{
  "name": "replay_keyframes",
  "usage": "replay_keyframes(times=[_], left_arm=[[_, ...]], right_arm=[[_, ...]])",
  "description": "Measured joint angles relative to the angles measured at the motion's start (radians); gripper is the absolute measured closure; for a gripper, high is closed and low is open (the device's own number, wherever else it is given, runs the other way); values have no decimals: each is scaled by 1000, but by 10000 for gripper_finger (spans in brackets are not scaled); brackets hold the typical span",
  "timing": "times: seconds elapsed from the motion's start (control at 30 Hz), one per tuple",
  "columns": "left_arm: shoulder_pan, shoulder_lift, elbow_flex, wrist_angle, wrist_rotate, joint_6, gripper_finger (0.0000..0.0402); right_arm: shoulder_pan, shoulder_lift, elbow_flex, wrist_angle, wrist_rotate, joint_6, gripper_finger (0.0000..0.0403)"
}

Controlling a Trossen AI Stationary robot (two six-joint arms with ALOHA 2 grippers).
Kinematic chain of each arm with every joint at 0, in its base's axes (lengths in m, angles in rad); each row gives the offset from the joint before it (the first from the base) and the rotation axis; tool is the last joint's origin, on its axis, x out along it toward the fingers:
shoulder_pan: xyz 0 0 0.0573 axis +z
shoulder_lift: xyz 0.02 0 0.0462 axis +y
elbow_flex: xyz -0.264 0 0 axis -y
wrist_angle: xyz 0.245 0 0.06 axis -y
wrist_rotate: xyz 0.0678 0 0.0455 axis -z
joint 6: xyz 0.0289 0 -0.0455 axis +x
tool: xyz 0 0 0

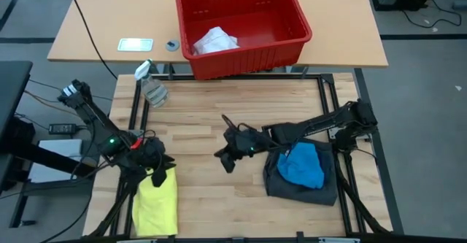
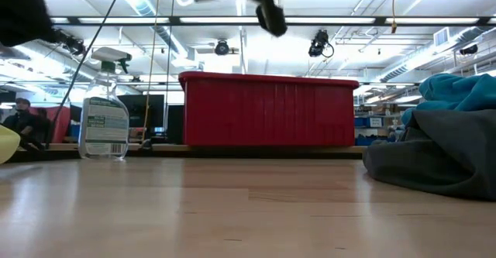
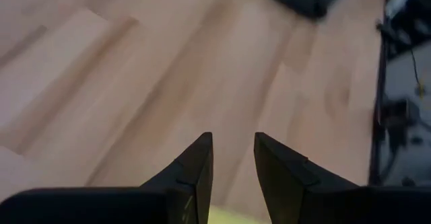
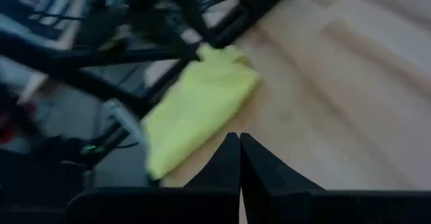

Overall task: Fold laundry
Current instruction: Remove the white polo from the red laundry bin

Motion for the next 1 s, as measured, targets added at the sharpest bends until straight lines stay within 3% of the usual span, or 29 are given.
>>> replay_keyframes(times=[0.13, 0.27, 0.37, 0.57, 0.67, 0.83, 1.0], left_arm=[[44, 6, 0, 4, -73, -42, 287], [136, 30, 0, 4, -98, -40, 287], [244, 29, 0, 32, -50, -12, 287], [490, 21, 0, 228, 97, 237, 287], [658, 21, 0, 325, 226, 364, 287], [1026, 21, 0, 497, 642, 663, 287], [1365, 80, 0, 747, 880, 850, 287]], right_arm=[[-45, -4, 2, -26, -8, -20, 397], [-110, -2, 0, -168, -18, 6, 396], [-167, -23, 0, -212, -43, -74, 396], [-290, -75, 2, -271, -42, -323, 396], [-375, -80, 1, -268, -29, -395, 396], [-502, -86, 2, -234, 51, -617, 396], [-604, -91, 1, -167, 135, -885, 396]])
